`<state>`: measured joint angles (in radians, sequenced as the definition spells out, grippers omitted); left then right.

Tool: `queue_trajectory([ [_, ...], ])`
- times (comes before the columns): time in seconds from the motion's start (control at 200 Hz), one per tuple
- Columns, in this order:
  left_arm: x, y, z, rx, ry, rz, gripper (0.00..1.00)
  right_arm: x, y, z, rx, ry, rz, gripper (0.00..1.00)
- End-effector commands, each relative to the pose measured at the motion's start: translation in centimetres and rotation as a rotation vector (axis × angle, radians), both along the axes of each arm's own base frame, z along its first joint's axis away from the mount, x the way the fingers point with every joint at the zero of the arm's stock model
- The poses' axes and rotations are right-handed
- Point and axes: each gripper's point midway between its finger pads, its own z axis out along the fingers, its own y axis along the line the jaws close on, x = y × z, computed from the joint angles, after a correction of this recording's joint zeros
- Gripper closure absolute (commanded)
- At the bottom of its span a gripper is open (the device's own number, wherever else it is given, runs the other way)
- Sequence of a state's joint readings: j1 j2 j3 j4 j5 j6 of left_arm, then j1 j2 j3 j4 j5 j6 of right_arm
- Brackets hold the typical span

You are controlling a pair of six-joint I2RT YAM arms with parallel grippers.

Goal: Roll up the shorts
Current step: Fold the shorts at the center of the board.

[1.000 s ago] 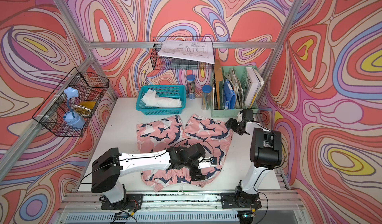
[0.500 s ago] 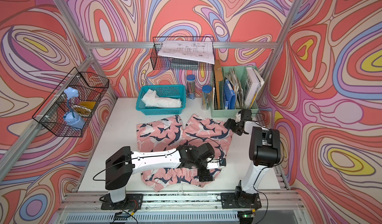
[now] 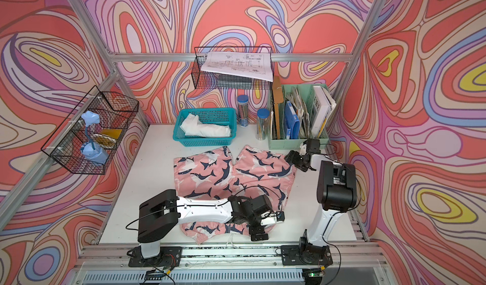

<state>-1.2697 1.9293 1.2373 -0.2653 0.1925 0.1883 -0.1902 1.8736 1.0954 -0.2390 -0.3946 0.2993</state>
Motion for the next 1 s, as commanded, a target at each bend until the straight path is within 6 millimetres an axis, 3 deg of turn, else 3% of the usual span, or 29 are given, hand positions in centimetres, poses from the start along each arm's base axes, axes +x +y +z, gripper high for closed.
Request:
queue_trajectory([
  [0.0, 1.6, -0.8, 0.1, -0.054, -0.061, 0.084, 0.03, -0.7, 0.7, -1.5, 0.031, 0.043, 0.015, 0.24],
  [0.305, 0.7, -2.4, 0.6, -0.078, -0.041, 0.065, 0.03, -1.1, 0.9, -1.3, 0.034, 0.044, 0.026, 0.25],
  [0.441, 0.9, -2.0, -1.0, -0.023, -0.032, 0.082, 0.05, -1.2, 0.9, -1.5, 0.032, 0.052, 0.024, 0.26],
  [0.811, 2.0, -1.5, -3.0, 0.047, -0.065, 0.136, 0.27, -1.1, 1.4, -1.9, 0.061, 0.053, 0.039, 0.29],
  [0.996, 2.3, -1.5, -2.9, 0.05, -0.082, 0.152, 0.39, -1.2, 1.4, -2.1, 0.067, 0.051, 0.025, 0.44],
])
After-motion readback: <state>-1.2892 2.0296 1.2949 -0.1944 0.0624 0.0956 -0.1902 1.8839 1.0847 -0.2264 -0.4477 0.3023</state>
